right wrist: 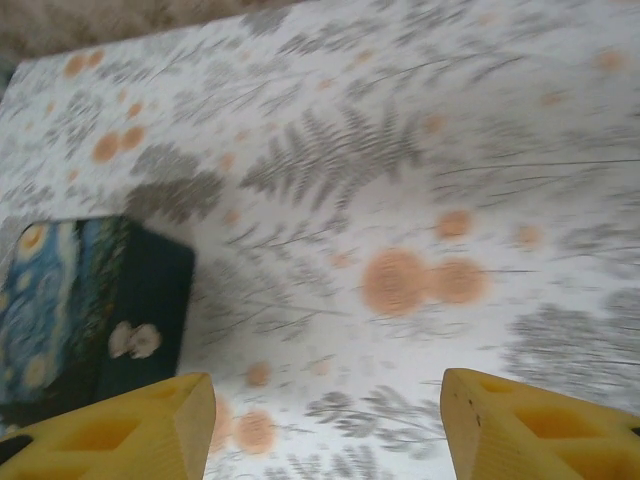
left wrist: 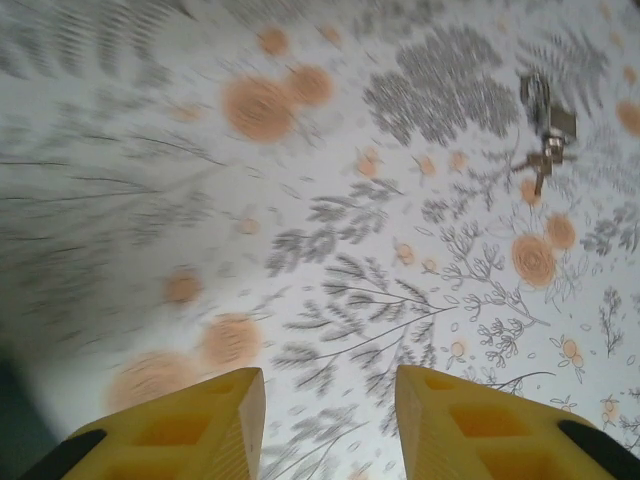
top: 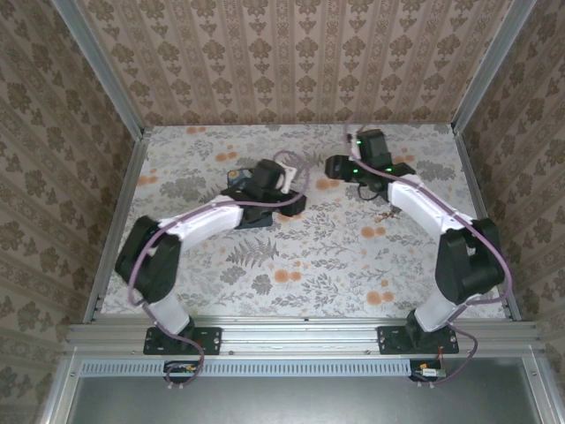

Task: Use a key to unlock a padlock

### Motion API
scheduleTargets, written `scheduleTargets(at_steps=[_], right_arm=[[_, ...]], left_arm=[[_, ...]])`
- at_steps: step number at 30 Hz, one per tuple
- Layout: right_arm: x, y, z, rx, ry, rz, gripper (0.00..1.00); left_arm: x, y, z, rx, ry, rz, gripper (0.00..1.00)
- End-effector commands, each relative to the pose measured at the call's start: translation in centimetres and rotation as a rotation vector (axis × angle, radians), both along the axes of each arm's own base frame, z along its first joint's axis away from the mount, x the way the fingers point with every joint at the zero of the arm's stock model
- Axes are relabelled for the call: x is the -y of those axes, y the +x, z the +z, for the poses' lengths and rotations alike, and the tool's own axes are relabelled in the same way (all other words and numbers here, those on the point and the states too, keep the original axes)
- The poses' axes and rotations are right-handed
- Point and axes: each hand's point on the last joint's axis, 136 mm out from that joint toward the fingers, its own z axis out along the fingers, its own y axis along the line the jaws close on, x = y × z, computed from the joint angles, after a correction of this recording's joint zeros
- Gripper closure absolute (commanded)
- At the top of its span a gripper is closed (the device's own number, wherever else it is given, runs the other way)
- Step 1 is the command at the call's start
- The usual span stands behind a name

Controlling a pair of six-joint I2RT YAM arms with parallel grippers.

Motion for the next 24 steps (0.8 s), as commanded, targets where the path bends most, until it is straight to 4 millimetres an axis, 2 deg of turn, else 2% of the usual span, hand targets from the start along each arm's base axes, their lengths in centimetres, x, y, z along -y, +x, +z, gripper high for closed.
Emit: scheduleTargets(at_steps=[1,3,5,7,10,14,16,19,23,24], right_arm=[[4.0,-2.3,-1.4,-0.075,-0.046,-0.057,0.38],[5.5,-2.9,-1.2,-0.071,-0.046,-0.081,0.37],[6.5,-3.7,-0.9,-0.065,-0.041,-0.095,0.37],[6.9,-4.3,-0.9,-0.062,-0.036,-0.093,0.37],[6.5,-4.7,-1.1,-0.068,-0.023,-0.073,0.37],[5.4,-4.5,-1.5,-0.078,0.034,-0.035,0.37],[4.8,-4.3,-1.7,-0.085,0.061,-0.025,0.37],[4.5,-4.1,-1.9,-0.087,0.062,-0.014,0.37],[4.5,-4.3,-1.9,-0.087,0.031,0.009,0.34],[5.0,-4.5,-2.0,-0.083,0.001,0.004,0.06]], left_arm=[[0.8,1.4,-4.4,-0.057,0.078,0.058,0.61],[-0.4,2.8,-6.2,-0.062,0.129,0.130,0.62],[-2.6,3.9,-7.4,-0.060,0.178,0.199,0.62],[-5.7,4.9,-7.9,-0.057,0.229,0.264,0.63],[-10.9,5.4,-8.3,-0.068,0.306,0.342,0.63],[-17.6,6.2,-8.0,-0.082,0.299,0.459,0.63],[-19.8,6.4,-7.7,-0.088,0.291,0.479,0.63],[-20.0,6.4,-6.2,-0.057,0.247,0.449,0.63],[-17.3,5.4,-2.5,-0.027,0.092,0.342,0.59],[-17.1,5.2,-1.4,-0.006,0.055,0.343,0.56]])
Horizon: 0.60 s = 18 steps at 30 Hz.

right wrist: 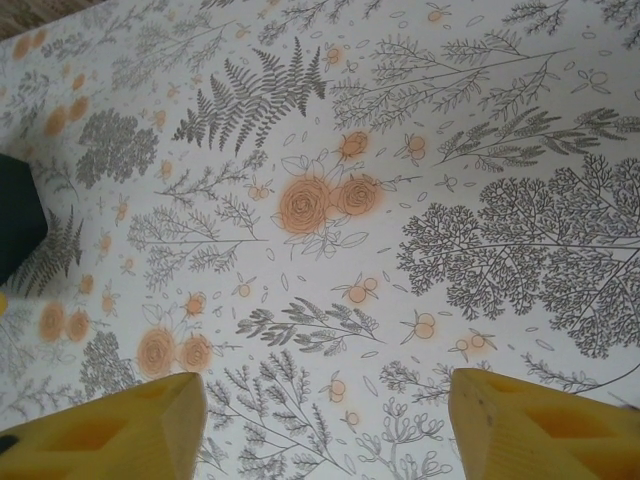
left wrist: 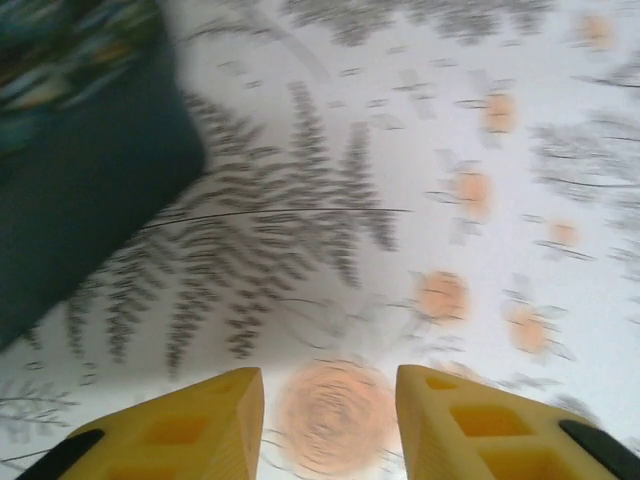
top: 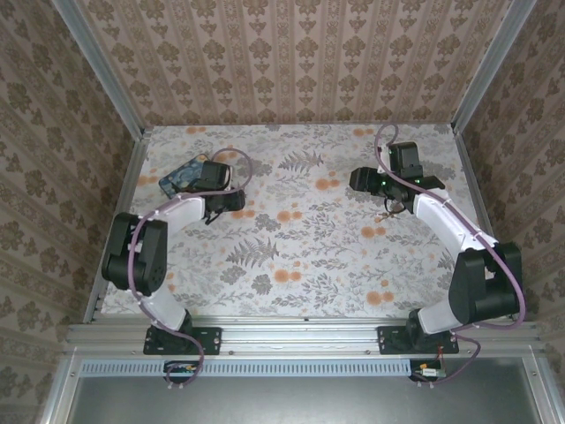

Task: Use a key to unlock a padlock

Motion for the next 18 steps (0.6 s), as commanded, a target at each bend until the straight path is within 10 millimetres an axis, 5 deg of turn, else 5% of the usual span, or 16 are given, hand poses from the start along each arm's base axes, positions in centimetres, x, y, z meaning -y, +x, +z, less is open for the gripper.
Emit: scheduleTargets(at_steps=[1,2,3,7,11,18], right_arm=[[0.7,-0.4,-0.2,0.009,-0.082,0.015,0.00],[1.6,-0.6,-0.4,0.017,-0.128,-0.001,0.00],[2.5,-0.8,-0.4,0.034,-0.169,-0.022,0.00],[6.4,-1.1,0.6,0.222,-0.329,-0.137,0.00],[8.4,-2.2,0.1,0.430,-0.427,-0.183,0.00],[9.6,-1.3,-3.8,0.492,-0.432,-0.236,0.00]], left_arm=[[1.8,-1.1,4.4,0.103,-0.119,-0.077,0.41],[1.1,-1.0,5.0,0.130,-0.111,-0.049,0.04],[-0.2,-0.8,5.6,0.168,-0.082,-0.010,0.00],[-7.4,0.2,6.3,0.342,0.161,0.171,0.00],[-13.7,-1.2,6.3,0.383,0.407,0.299,0.00],[-17.8,-2.7,3.6,0.502,0.274,0.396,0.00]])
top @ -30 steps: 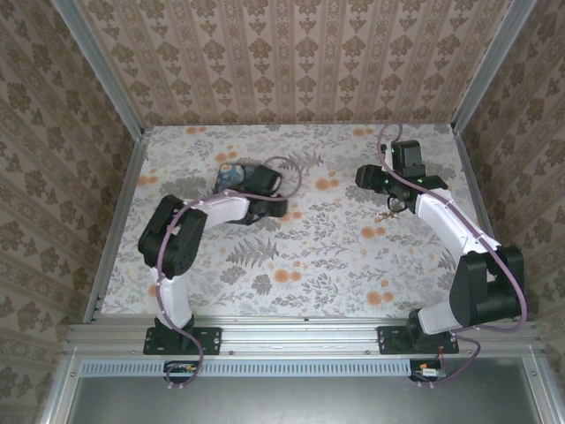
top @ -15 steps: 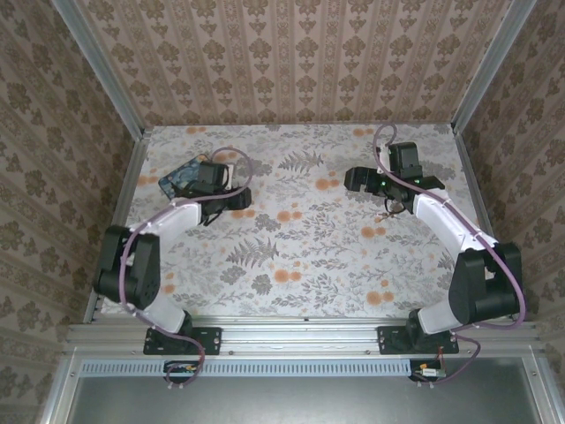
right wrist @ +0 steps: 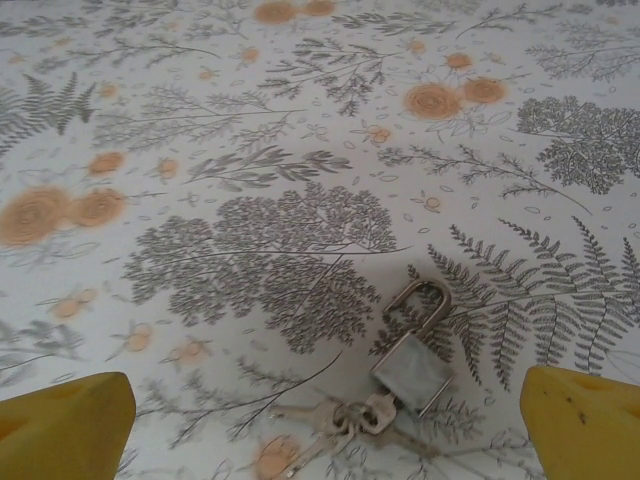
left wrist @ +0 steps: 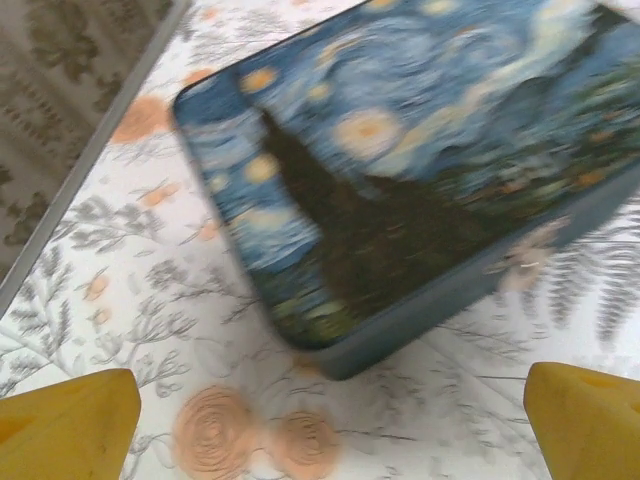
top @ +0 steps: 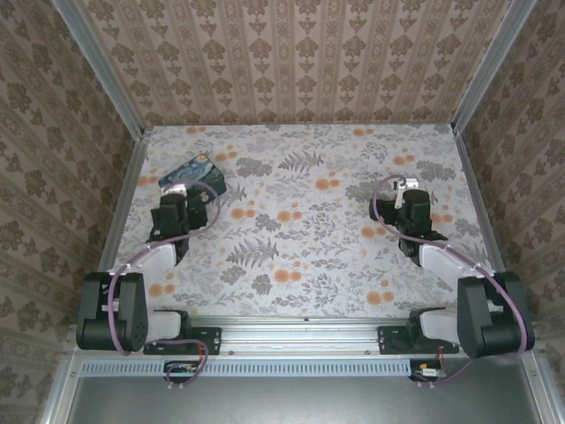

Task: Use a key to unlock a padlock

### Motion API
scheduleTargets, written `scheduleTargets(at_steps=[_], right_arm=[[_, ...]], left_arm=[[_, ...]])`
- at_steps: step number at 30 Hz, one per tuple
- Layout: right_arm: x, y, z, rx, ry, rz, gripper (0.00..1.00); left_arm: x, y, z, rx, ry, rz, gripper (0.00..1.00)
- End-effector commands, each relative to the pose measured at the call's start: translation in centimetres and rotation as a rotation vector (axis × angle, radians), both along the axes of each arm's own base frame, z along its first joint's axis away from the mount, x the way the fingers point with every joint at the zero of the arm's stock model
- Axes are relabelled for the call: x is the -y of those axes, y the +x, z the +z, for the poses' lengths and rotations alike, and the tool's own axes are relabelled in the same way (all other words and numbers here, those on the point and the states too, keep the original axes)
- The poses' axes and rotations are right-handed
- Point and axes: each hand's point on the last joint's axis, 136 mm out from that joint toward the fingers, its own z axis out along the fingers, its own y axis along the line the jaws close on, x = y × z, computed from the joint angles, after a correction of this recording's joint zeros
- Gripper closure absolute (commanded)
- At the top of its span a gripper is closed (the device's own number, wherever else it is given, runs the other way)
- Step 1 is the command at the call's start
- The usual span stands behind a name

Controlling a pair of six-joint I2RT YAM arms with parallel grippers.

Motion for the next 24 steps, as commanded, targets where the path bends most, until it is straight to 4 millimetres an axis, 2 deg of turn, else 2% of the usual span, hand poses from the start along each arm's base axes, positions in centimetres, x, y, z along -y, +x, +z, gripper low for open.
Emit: scheduleTargets(at_steps=[1,3,5,6,8,9,13,24], right_arm=[[0.7,2.2,1.7,0.204,-0.061,-0.020,0.00],[0.8,2.4,-0.2,0.213,-0.062,-0.018,0.00],[0.9,2.4,-1.0,0.196,-0.057,-0.020,0.00],[1.3,2.5,-0.9,0.176,-0.037,-0.031,0.00],[2.0,2.7,-1.0,0.178,-0.021,-0.062,0.00],[2.0,2.7,-0.9,0.175,-0.020,-0.064,0.00],[2.0,2.7,-0.9,0.180,-0.022,-0.064,0.00],[2.0,2.7,-0.9,0.178,-0.022,-0.063,0.00]], left_arm=[[-0.6,1.8,3.0,0.215,-0.019,-0.026,0.00],[0.4,2.5,2.8,0.262,0.007,-0.108,0.00],[0.8,3.1,0.9,0.277,-0.013,-0.141,0.00],[1.0,3.6,0.9,0.320,0.021,-0.161,0.00],[1.5,3.8,0.1,0.217,-0.005,-0.181,0.00],[1.8,4.4,0.4,0.234,0.027,-0.194,0.00],[2.0,3.8,0.4,0.240,0.065,-0.171,0.00],[1.8,4.2,0.2,0.220,0.013,-0.196,0.00]])
